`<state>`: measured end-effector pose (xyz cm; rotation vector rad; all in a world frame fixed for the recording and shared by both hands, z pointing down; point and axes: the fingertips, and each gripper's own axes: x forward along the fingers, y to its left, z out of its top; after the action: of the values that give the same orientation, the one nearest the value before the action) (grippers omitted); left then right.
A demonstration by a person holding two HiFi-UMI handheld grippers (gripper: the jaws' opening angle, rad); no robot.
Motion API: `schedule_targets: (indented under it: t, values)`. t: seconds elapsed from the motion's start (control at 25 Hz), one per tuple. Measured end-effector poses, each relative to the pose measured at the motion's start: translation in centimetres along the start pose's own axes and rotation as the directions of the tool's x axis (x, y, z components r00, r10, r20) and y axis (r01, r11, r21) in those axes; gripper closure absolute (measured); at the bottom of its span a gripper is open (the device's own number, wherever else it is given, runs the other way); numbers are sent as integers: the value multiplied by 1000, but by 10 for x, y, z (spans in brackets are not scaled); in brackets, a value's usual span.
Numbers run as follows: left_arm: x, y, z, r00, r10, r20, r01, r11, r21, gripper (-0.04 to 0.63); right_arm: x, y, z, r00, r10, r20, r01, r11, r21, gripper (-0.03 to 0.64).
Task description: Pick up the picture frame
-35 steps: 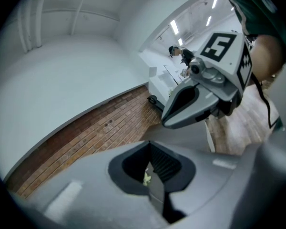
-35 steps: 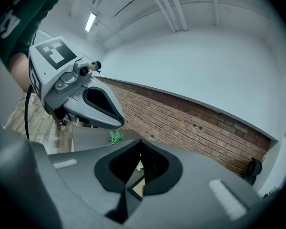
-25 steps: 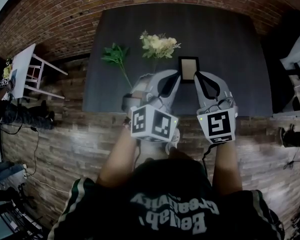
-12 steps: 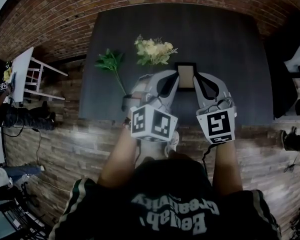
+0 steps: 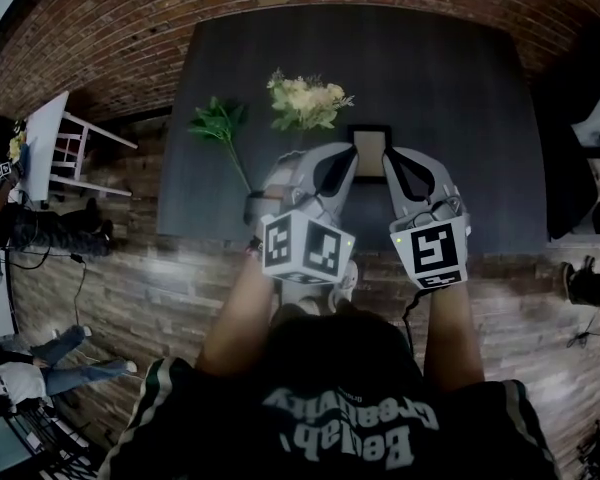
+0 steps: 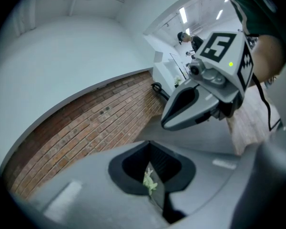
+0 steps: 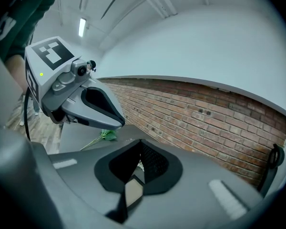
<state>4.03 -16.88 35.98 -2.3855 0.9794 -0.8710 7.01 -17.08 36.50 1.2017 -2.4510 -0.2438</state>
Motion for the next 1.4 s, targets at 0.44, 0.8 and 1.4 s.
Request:
schedule_targets:
  t: [0.44, 0.8, 1.4]
  values:
    - [-12, 16, 5, 1000, 30, -10, -30, 999, 24, 592, 3, 0, 20, 999, 0, 41, 0, 1000, 2, 611]
    - [-9, 26, -5, 1000, 13, 8, -13, 1000, 26, 592, 19, 1, 26, 999, -22, 33, 22, 1000, 3, 611]
    - [15, 41, -3, 991, -94, 96, 88, 994, 60, 592, 36, -21, 28, 991, -135, -21, 136, 988, 69, 611]
